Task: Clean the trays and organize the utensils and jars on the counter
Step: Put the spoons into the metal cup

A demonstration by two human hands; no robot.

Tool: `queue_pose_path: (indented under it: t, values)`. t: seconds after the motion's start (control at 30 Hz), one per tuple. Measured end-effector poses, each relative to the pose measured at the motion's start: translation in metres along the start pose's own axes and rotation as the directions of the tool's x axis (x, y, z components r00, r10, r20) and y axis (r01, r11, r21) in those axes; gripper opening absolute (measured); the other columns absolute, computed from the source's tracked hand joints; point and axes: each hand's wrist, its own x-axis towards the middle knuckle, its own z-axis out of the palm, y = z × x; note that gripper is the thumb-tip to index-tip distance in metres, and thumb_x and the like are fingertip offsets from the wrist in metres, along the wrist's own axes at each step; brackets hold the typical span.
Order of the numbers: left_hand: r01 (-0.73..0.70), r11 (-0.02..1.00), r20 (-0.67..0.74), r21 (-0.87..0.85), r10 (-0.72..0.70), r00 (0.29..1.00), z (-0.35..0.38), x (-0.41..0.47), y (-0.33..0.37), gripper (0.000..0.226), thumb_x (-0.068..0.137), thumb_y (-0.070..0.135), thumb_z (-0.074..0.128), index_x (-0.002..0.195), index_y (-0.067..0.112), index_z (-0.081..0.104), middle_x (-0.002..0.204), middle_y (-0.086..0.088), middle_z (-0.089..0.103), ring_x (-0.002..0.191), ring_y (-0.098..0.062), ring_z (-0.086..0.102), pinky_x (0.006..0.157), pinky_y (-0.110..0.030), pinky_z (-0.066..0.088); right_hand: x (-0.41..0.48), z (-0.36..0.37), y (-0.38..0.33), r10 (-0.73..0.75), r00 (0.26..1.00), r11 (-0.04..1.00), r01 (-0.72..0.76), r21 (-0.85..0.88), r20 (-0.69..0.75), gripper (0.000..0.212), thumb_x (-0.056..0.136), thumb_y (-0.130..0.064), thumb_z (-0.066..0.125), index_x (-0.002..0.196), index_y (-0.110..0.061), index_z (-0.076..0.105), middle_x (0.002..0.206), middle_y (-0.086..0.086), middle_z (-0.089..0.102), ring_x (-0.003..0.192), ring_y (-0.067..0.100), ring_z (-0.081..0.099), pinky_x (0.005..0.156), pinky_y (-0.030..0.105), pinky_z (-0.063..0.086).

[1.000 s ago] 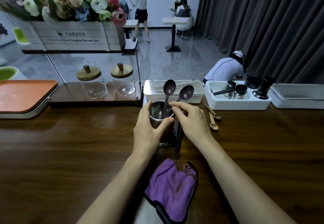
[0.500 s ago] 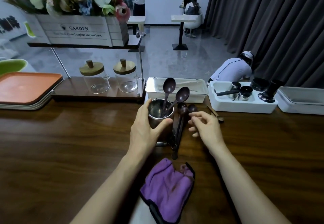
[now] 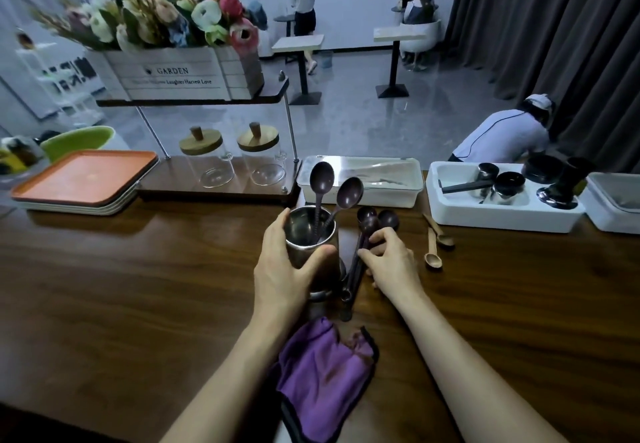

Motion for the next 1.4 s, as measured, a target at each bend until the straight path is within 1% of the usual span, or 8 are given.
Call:
queue_pose_path:
  t: [0.17,0.33,0.53,0.67,0.93,1.1,1.27,1.4]
  values:
    - [-0.007,1.000,-0.024,0.015,0.007,1.000,0.002,-0.003,0.000,0.091,0.073,0.067,0.069,0.151,0.028,0.041,0.141,0.020,0.047,0.122,0.011,0.043,0.094,-0.006,0.032,-0.003,-0.007,0.002,0.042,0.998,0.986,-0.049,0.161,0.045,0.016,0.089,-0.022,0.072,0.095,-0.027,0.058,0.074,0.001,0.070,0.056,0.017,0.068,0.051,0.038,0.060]
    - [-0.011,1.000,-0.034,0.021,0.012,0.999,0.004,-0.003,-0.001,0.093,0.075,0.072,0.069,0.151,0.027,0.042,0.145,0.010,0.051,0.124,0.002,0.048,0.100,-0.023,0.038,-0.011,-0.014,0.005,-0.030,0.998,0.988,0.022,0.152,0.052,0.011,0.090,-0.021,0.067,0.095,-0.029,0.060,0.069,0.000,0.068,0.052,0.012,0.065,0.046,0.029,0.056]
    - [-0.032,0.999,-0.029,-0.006,0.032,0.999,0.005,-0.002,-0.004,0.094,0.072,0.073,0.068,0.150,0.026,0.042,0.143,0.009,0.051,0.128,-0.007,0.052,0.100,-0.025,0.041,-0.009,-0.017,0.008,-0.046,0.992,0.993,0.033,0.116,0.113,0.017,0.092,-0.022,0.061,0.091,-0.035,0.071,0.070,0.003,0.068,0.051,0.011,0.064,0.050,0.027,0.055]
    - [-0.078,0.997,-0.001,0.001,0.078,0.997,0.003,0.001,-0.010,0.094,0.072,0.071,0.066,0.149,0.024,0.041,0.144,0.007,0.050,0.130,-0.011,0.052,0.102,-0.026,0.042,-0.008,-0.014,0.008,-0.049,0.994,0.993,0.038,0.113,0.099,0.003,0.087,-0.031,0.073,0.087,-0.031,0.071,0.077,0.006,0.066,0.047,0.013,0.061,0.047,0.028,0.051]
    - [-0.248,0.964,0.141,0.092,0.234,0.962,-0.015,0.008,-0.019,0.092,0.078,0.073,0.059,0.153,0.028,0.029,0.148,0.010,0.041,0.134,-0.010,0.047,0.101,-0.027,0.044,-0.007,-0.008,0.005,0.016,0.999,0.989,-0.022,0.148,0.041,0.011,0.085,-0.020,0.073,0.089,-0.030,0.072,0.073,0.002,0.070,0.061,0.021,0.071,0.058,0.038,0.061]
    - [-0.310,0.947,0.196,0.082,0.289,0.937,-0.020,0.013,-0.027,0.092,0.082,0.072,0.058,0.154,0.025,0.026,0.154,0.009,0.035,0.137,-0.013,0.046,0.100,-0.025,0.043,-0.012,-0.008,0.000,0.021,0.999,0.972,-0.028,0.233,0.030,0.017,0.089,-0.009,0.067,0.095,-0.023,0.073,0.081,0.001,0.076,0.067,0.011,0.068,0.055,0.029,0.055]
    - [-0.263,0.964,0.265,-0.040,0.264,0.927,-0.022,0.015,-0.028,0.094,0.083,0.060,0.071,0.156,0.031,0.020,0.150,0.007,0.046,0.129,-0.011,0.054,0.100,-0.034,0.051,-0.013,-0.009,0.000,0.026,0.999,0.943,-0.035,0.332,0.029,0.022,0.094,0.004,0.056,0.101,-0.011,0.070,0.088,0.013,0.075,0.066,0.015,0.065,0.057,0.028,0.058]
    - [-0.223,0.974,0.240,-0.044,0.227,0.944,-0.020,0.013,-0.026,0.091,0.083,0.068,0.064,0.155,0.031,0.022,0.150,0.009,0.046,0.129,-0.008,0.053,0.099,-0.023,0.046,-0.009,-0.009,0.003,0.028,0.999,0.924,-0.040,0.380,0.037,0.023,0.095,0.006,0.054,0.110,-0.006,0.067,0.087,0.016,0.074,0.062,0.015,0.063,0.056,0.025,0.057]
